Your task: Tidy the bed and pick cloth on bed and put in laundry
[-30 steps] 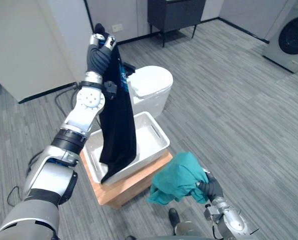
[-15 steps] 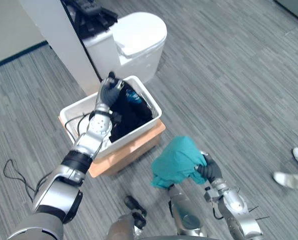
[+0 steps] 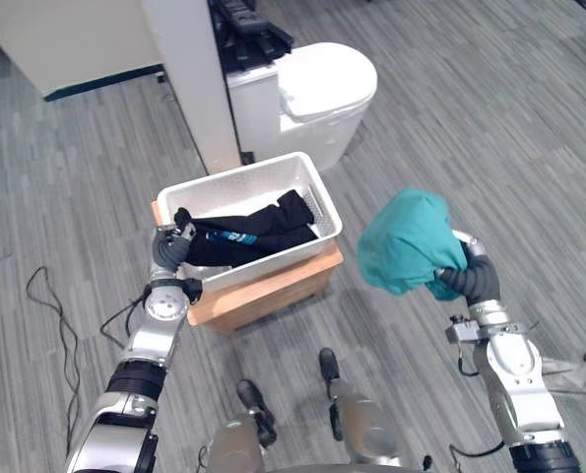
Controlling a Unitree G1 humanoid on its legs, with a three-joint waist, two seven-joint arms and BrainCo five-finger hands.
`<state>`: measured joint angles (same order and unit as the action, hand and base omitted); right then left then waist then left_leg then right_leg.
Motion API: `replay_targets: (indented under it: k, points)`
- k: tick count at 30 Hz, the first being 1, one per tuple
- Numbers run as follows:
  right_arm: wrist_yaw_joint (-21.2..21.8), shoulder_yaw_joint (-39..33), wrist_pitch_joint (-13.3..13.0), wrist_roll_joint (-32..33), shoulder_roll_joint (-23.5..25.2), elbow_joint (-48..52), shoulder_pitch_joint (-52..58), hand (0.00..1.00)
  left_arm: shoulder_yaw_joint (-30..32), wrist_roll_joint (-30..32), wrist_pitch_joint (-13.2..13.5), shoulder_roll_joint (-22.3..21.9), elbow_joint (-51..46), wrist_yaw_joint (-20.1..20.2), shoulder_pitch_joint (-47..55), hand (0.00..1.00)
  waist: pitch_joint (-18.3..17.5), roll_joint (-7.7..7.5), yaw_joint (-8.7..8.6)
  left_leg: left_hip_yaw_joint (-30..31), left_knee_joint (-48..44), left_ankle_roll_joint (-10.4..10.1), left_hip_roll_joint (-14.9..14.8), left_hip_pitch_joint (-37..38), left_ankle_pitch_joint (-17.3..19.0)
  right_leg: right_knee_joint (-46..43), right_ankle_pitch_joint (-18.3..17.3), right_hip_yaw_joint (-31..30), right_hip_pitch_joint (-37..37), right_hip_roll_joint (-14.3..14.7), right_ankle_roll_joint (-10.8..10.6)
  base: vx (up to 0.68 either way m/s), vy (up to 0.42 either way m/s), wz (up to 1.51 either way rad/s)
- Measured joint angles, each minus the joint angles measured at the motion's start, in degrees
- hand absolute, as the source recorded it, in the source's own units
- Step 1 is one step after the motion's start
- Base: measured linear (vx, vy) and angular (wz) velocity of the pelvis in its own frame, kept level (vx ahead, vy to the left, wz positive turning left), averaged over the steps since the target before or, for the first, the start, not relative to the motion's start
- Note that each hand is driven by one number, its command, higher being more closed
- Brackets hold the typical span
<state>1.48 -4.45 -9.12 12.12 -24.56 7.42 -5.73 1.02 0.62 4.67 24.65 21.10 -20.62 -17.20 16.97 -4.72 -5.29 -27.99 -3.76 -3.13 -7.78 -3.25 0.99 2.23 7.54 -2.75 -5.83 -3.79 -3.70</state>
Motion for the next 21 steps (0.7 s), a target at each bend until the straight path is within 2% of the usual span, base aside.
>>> replay_targets:
  k: [1, 4, 7, 12, 15, 17, 21]
  points:
    - [0.0, -0.3, 0.4, 0.0, -0.4, 0.0, -0.9, 1.0, 0.2, -0.1, 0.3, 0.0, -1.3, 0.5, 0.4, 0.0, -0.1, 0.07, -0.08, 0.2, 0.6, 0.0, 0.0, 0.3, -0.8, 0.0, 0.0, 0.7, 0.3, 0.0, -0.1, -0.02, -0.046, 0.34]
    - [1.8, -0.2, 2.5, 0.0, -2.7, 0.0, -4.7, 1.0, 1.2, -0.8, 0.8, -0.7, -7.8, 2.1, 2.6, 0.0, -1.3, -0.36, 1.19, 1.1, 3.9, -0.1, 0.7, 2.8, -3.0, 0.4, -0.1, 2.4, 2.1, 0.0, -0.4, 0.0, -0.014, 0.2]
    - [3.9, 0.5, 5.8, -0.9, -3.3, 0.0, -8.1, 1.0, 1.9, -2.4, 0.6, -2.0, -11.6, 4.1, 5.3, 0.0, -4.4, -0.23, 2.64, 1.6, 8.9, 0.5, 2.0, 5.5, -5.6, 0.7, 0.0, 3.8, 3.7, -0.3, -0.2, 0.05, 0.036, 0.22]
    - [3.9, 5.0, 9.8, -1.8, -4.5, -4.7, -17.4, 1.0, 4.7, -4.6, -1.5, -2.0, -12.3, 7.3, 6.4, 0.0, -5.3, -0.35, 4.76, 3.2, 9.6, 0.9, 3.1, 5.9, -6.0, 0.7, -0.1, 6.2, 5.0, -1.0, -0.4, 0.02, 0.046, 0.25]
    - [3.9, 6.1, 11.5, -1.8, -4.7, -9.1, -21.5, 1.0, 5.6, -7.6, -1.6, -2.0, -12.7, 9.4, 6.7, 0.0, -5.3, -0.3, 5.89, 4.5, 9.7, 1.2, 3.7, 4.8, -6.1, 0.6, -0.1, 7.6, 4.5, -1.6, -0.4, -0.02, 0.041, 0.24]
    - [4.0, 7.4, 12.1, -1.8, -4.8, -10.6, -23.4, 1.0, 5.9, -9.8, -1.6, -2.3, -14.7, 9.4, 7.9, 0.0, -5.2, -0.12, 6.24, 5.0, 9.7, 1.4, 3.9, 3.8, -6.3, 0.4, -0.2, 8.2, 3.8, -1.9, -0.3, -0.02, 0.033, 0.19]
    - [5.1, 10.7, 13.2, -1.9, -4.0, -11.1, -24.3, 1.0, 5.8, -16.8, -1.5, -7.3, -22.1, 9.5, 10.7, 0.0, -4.7, 1.0, 6.67, 7.0, 9.7, 2.1, 4.3, 1.4, -7.2, 0.0, -0.6, 10.5, 2.4, -2.5, 0.3, 0.0, 0.028, 0.26]
